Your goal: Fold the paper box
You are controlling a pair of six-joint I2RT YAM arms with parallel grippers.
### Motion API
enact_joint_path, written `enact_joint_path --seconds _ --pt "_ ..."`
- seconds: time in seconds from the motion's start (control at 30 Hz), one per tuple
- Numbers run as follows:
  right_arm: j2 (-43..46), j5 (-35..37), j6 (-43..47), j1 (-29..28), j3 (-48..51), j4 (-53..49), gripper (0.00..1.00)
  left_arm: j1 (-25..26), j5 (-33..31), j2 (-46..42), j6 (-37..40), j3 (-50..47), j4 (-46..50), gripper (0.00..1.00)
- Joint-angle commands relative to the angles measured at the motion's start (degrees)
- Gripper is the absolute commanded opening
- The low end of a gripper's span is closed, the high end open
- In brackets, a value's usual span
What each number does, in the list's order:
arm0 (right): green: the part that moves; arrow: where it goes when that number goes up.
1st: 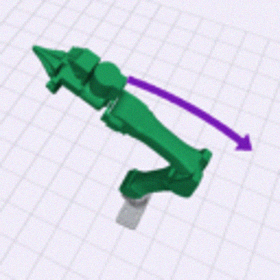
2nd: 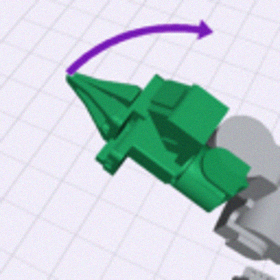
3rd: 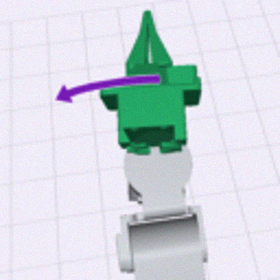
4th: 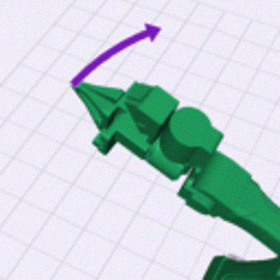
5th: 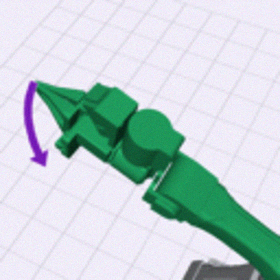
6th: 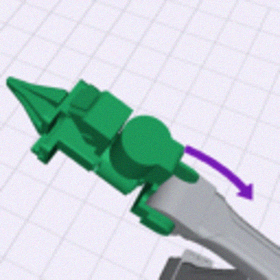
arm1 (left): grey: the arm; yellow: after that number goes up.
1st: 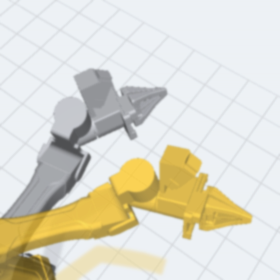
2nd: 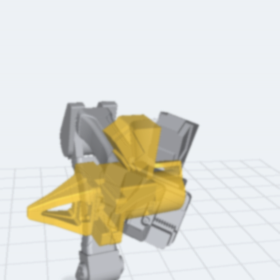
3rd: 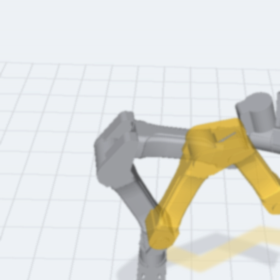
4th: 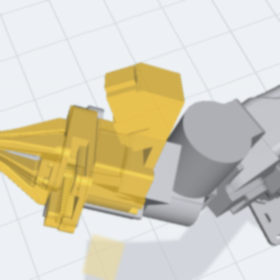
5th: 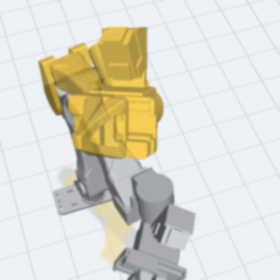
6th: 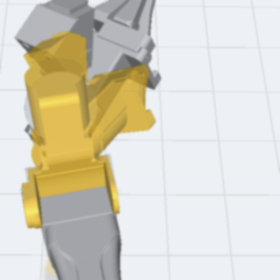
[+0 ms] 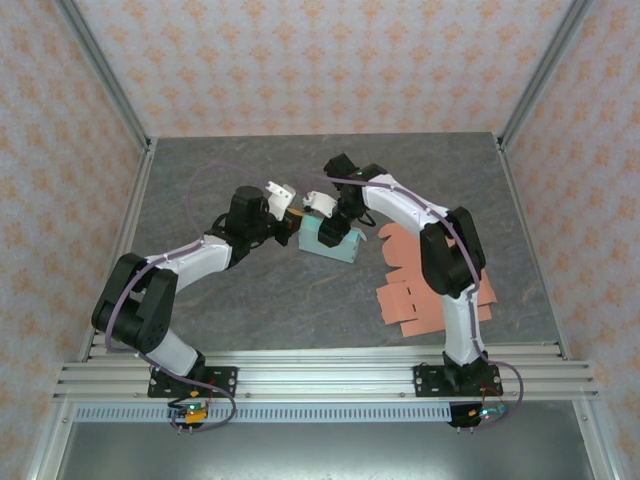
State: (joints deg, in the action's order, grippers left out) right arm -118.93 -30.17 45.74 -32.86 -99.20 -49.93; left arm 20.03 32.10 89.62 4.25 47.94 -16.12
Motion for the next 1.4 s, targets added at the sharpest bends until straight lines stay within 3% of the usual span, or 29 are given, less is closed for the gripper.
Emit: enact_joint_path --seconds 0.0,0.27,0.53,0.67,0.87,1.07,1.2,1.37 --pt "1.2 1.6 -2.4 -0.3 2.5 4.3 0.54 0.6 -1.1 -1.5 -8.6 3.6 -0.1 0.00" --pt "0.1 2.1 1.1 -1.3 2.9 2.1 0.63 1.3 -3.4 -1.4 -8.2 9.6 9.6 0.00" --pt "0.6 3.4 1.8 -1.3 3.6 3.2 0.63 1.3 -3.2 0.8 -13.8 9.5 8.4 0.00" --pt "3.9 2.3 6.7 -1.2 7.2 4.0 0.71 1.3 -3.7 1.1 -13.8 8.7 8.1 0.00" --pt "6.8 0.1 8.0 -0.4 9.8 6.6 0.72 1.2 -3.5 1.1 -13.6 7.9 7.8 0.00" --pt "9.2 -4.7 6.2 1.7 12.8 8.2 0.76 1.2 -4.3 -0.9 -11.9 5.5 5.1 0.00" --pt "10.4 -9.4 2.4 4.1 15.1 10.4 0.78 1.4 -4.1 -2.7 -11.6 -0.9 -6.2 0.00" --pt "11.0 -15.1 0.1 5.5 15.0 9.4 0.86 1.4 -5.7 -4.0 -11.0 -1.9 -6.0 0.00"
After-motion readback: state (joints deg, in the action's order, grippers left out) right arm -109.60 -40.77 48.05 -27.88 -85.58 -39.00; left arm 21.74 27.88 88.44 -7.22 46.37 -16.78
